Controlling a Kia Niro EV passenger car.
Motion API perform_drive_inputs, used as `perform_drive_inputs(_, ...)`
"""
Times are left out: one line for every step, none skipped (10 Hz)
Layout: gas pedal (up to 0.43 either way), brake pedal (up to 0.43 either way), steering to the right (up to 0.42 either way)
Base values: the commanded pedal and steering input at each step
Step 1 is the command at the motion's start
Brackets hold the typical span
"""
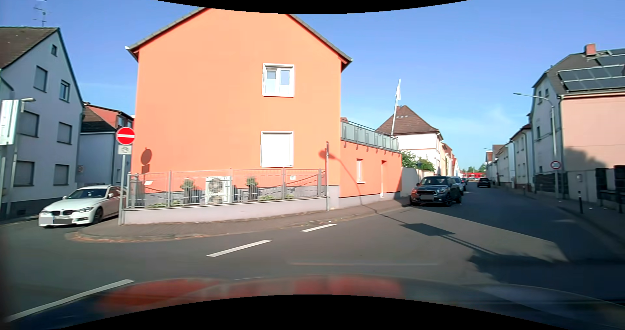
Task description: Follow the waypoints while adhering to traffic rules and regulations
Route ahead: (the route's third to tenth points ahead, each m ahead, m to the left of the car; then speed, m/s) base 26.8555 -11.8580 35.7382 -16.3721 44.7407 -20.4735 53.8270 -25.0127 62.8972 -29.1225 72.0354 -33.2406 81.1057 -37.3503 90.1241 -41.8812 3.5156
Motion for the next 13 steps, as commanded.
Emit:
perform_drive_inputs(0.248,0.0,0.658)
perform_drive_inputs(0.26,0.0,0.643)
perform_drive_inputs(0.26,0.0,0.615)
perform_drive_inputs(0.268,0.0,0.59)
perform_drive_inputs(0.268,0.0,0.555)
perform_drive_inputs(0.268,0.0,0.504)
perform_drive_inputs(0.268,0.0,0.444)
perform_drive_inputs(0.268,0.0,0.381)
perform_drive_inputs(0.268,0.0,0.296)
perform_drive_inputs(0.268,0.0,0.211)
perform_drive_inputs(0.268,0.0,0.127)
perform_drive_inputs(0.268,0.0,0.072)
perform_drive_inputs(0.268,0.0,0.045)
